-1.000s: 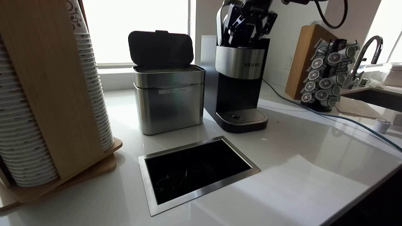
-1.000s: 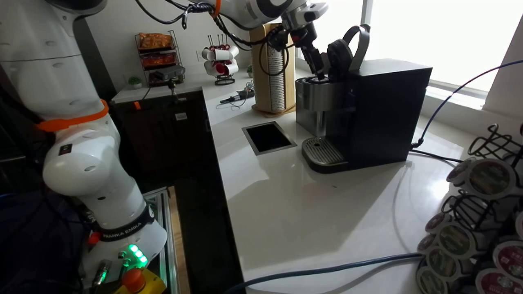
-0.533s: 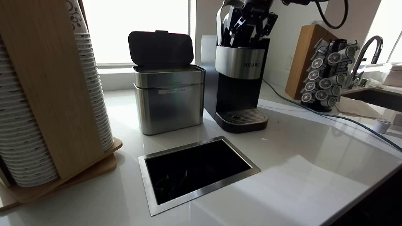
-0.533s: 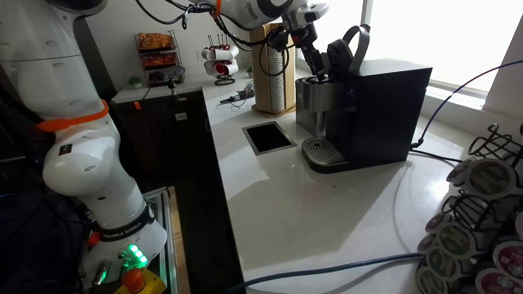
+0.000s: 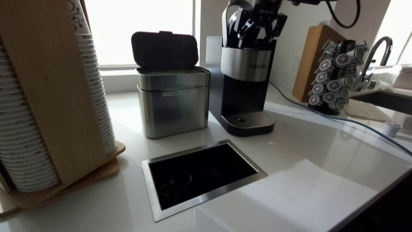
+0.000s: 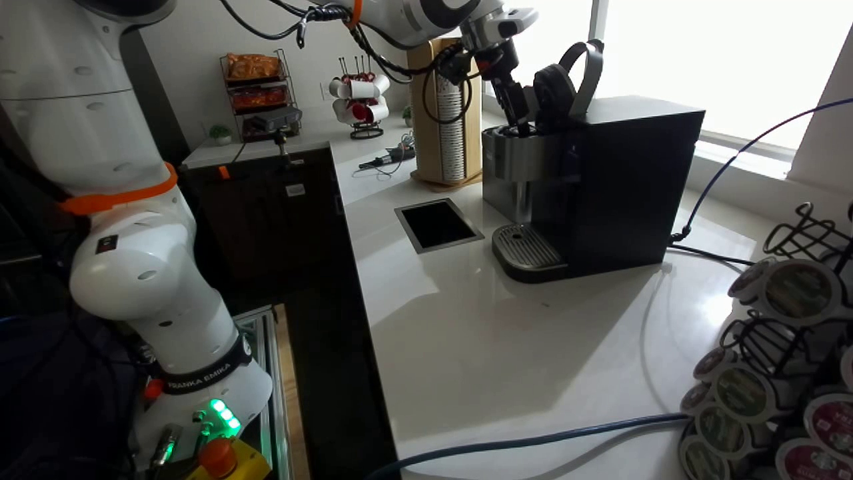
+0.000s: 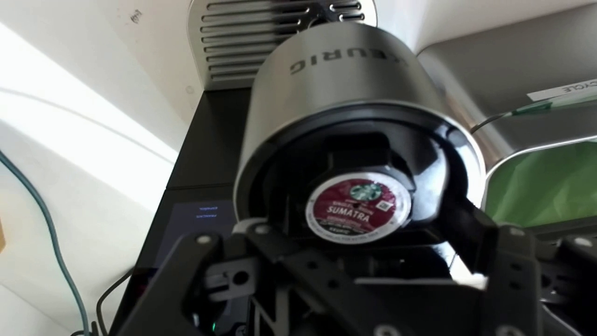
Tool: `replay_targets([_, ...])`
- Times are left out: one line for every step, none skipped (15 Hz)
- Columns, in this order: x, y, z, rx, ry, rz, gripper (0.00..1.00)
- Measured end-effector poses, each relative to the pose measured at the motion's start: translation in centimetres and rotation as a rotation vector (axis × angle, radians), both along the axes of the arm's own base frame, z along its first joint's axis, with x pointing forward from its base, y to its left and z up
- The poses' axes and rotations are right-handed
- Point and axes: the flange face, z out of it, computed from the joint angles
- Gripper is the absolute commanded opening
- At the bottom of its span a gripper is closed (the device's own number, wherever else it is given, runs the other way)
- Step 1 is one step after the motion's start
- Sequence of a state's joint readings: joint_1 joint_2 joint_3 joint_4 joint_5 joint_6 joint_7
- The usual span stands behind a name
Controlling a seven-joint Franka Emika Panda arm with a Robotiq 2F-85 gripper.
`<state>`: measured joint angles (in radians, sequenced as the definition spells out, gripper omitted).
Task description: Open the coffeemaker then remove the coffee pod from the chamber.
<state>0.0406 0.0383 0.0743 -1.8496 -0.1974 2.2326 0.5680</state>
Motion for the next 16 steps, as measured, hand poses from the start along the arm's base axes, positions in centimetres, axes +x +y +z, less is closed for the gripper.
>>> replay_targets([0.0,-0.03,0.0,0.0,0.0,0.0,0.72])
replay_targets([0.0,-0.04,0.0,0.0,0.0,-0.001,0.64])
replay_targets([0.0,-0.05,0.0,0.0,0.0,-0.001,0.7])
replay_targets([0.01,-0.07,0.01,0.0,0.0,-0.001,0.68])
replay_targets([0.02,-0.1,0.04,-0.001,-0.001,-0.001,0.7])
replay_targets([0.03,-0.13,0.09,-0.001,-0.002,-0.002,0.71])
replay_targets([0.05,-0.14,0.17,-0.002,-0.003,-0.002,0.75])
replay_targets([0.07,-0.15,0.26,-0.002,-0.005,-0.002,0.76])
replay_targets([0.09,-0.15,0.35,-0.002,-0.007,-0.001,0.69])
replay_targets([0.11,-0.13,0.48,-0.002,-0.009,-0.001,0.53])
replay_targets([0.14,-0.1,0.61,-0.002,-0.012,-0.001,0.47])
replay_targets([0.16,-0.08,0.73,-0.001,-0.014,0.0,0.41])
replay_targets([0.17,-0.03,0.81,-0.001,-0.016,0.001,0.31])
replay_targets([0.17,0.03,0.85,-0.001,-0.016,0.002,0.23])
replay_targets([0.16,0.12,0.85,-0.001,-0.016,0.003,0.14])
replay_targets([0.15,0.21,0.86,-0.001,-0.017,0.005,0.11])
